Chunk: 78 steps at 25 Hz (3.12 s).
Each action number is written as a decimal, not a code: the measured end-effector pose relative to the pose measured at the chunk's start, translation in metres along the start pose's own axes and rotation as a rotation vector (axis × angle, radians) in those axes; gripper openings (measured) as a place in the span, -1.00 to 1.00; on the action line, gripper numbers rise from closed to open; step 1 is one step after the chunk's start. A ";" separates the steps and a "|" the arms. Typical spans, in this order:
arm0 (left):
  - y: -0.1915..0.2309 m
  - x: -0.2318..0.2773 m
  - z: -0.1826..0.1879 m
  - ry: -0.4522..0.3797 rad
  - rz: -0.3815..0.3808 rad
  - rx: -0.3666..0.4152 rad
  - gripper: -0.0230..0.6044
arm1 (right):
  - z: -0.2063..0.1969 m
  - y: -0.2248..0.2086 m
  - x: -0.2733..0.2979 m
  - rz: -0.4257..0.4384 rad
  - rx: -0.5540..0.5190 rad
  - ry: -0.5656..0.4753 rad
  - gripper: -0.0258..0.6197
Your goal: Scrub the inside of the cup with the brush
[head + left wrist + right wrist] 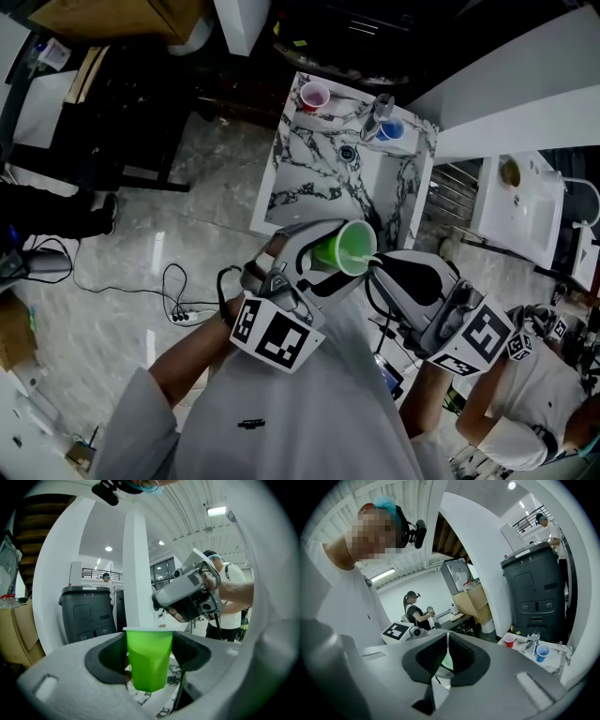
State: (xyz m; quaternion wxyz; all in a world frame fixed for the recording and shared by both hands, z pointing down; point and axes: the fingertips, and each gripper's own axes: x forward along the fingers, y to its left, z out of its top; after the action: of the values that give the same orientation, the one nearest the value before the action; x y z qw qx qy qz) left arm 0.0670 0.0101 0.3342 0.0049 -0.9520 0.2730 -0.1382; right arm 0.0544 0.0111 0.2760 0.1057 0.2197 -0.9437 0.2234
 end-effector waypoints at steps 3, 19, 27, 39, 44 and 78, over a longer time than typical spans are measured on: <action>0.000 0.001 0.000 -0.002 0.000 -0.002 0.04 | -0.002 -0.009 -0.006 -0.039 -0.002 0.013 -0.85; -0.010 0.006 0.003 0.000 -0.021 0.018 0.04 | 0.010 -0.030 -0.046 -0.156 -0.041 0.008 -0.85; -0.008 0.006 0.002 0.001 -0.008 0.012 0.04 | 0.020 -0.035 -0.067 -0.188 -0.033 -0.043 -0.84; 0.006 0.001 0.000 0.005 0.017 -0.047 0.04 | 0.026 -0.049 -0.100 -0.271 0.098 -0.222 -0.84; 0.014 0.002 0.004 -0.010 0.014 -0.029 0.04 | 0.011 -0.058 -0.103 -0.308 0.169 -0.245 -0.85; 0.008 0.006 -0.005 -0.003 -0.009 -0.149 0.04 | -0.098 -0.096 -0.094 -0.650 0.252 -0.058 -0.85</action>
State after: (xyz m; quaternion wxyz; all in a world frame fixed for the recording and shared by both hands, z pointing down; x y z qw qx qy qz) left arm 0.0662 0.0011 0.3401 -0.0663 -0.9512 0.2780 -0.1163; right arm 0.1913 0.0145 0.3702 0.1166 0.5262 -0.7921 0.2867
